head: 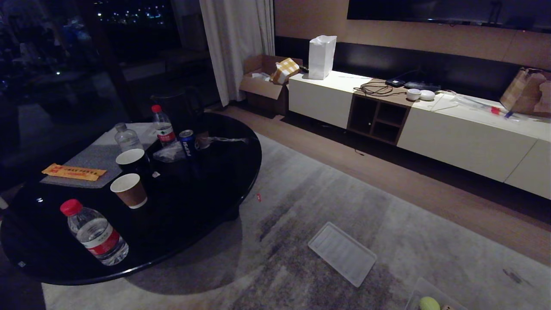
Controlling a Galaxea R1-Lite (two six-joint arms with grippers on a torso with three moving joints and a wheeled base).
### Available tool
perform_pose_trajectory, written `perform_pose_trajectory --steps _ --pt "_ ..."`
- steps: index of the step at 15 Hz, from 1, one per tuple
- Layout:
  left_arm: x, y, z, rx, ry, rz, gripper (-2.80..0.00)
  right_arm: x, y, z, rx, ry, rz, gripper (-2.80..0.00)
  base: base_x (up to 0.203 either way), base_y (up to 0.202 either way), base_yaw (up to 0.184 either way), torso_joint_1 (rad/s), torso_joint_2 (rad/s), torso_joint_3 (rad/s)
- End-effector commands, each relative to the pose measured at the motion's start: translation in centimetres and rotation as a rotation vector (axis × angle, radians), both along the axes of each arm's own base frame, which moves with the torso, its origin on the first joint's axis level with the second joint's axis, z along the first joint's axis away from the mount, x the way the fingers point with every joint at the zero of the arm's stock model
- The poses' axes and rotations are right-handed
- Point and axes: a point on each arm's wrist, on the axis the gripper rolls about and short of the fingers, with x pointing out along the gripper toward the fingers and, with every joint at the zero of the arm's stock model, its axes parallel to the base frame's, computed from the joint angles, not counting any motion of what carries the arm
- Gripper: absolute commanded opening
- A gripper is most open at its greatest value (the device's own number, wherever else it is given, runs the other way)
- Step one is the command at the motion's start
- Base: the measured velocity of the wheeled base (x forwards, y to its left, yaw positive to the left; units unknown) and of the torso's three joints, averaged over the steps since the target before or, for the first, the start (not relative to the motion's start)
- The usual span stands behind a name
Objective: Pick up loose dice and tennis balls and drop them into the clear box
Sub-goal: Close the lid
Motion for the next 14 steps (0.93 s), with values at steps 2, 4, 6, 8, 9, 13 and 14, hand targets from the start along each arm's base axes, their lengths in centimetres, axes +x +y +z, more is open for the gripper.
perform_pose_trajectory --steps 2,4,6,8,9,13,14 --pt "0.02 0.0 -0.05 -0.003 0.003 0.0 -2.8 0.01 0.0 0.0 0.0 0.002 0.0 -2.8 0.184 0.0 -0.002 0.004 0.0 0.004" --pt "0.01 0.0 -0.07 -0.003 0.004 0.0 -2.8 0.01 0.0 0.0 0.0 0.002 0.0 -2.8 0.176 0.0 0.0 0.005 0.0 0.0" --pt "0.01 0.0 -0.06 -0.003 0.003 0.0 -2.8 0.01 0.0 0.0 0.0 0.002 0.0 -2.8 0.094 0.0 -0.001 0.0 0.0 0.0" --pt "0.02 0.0 -0.05 -0.003 0.003 0.0 -2.8 0.01 0.0 0.0 0.0 0.002 0.0 -2.8 0.0 0.0 0.0 0.0 0.0 0.0" --pt "0.01 0.0 -0.05 -0.003 0.002 0.0 -2.8 0.01 0.0 0.0 0.0 0.002 0.0 -2.8 0.0 0.0 0.0 0.0 0.0 0.0" --pt "0.02 0.0 -0.05 -0.005 0.003 0.0 -2.8 0.01 0.0 0.0 0.0 0.002 0.0 -2.8 0.0 0.0 0.0 0.0 0.0 0.0" --pt "0.02 0.0 -0.05 -0.005 0.003 0.0 -2.8 0.02 0.0 -0.03 0.0 0.003 0.0 -2.8 0.0 0.0 0.0 0.0 0.0 0.0"
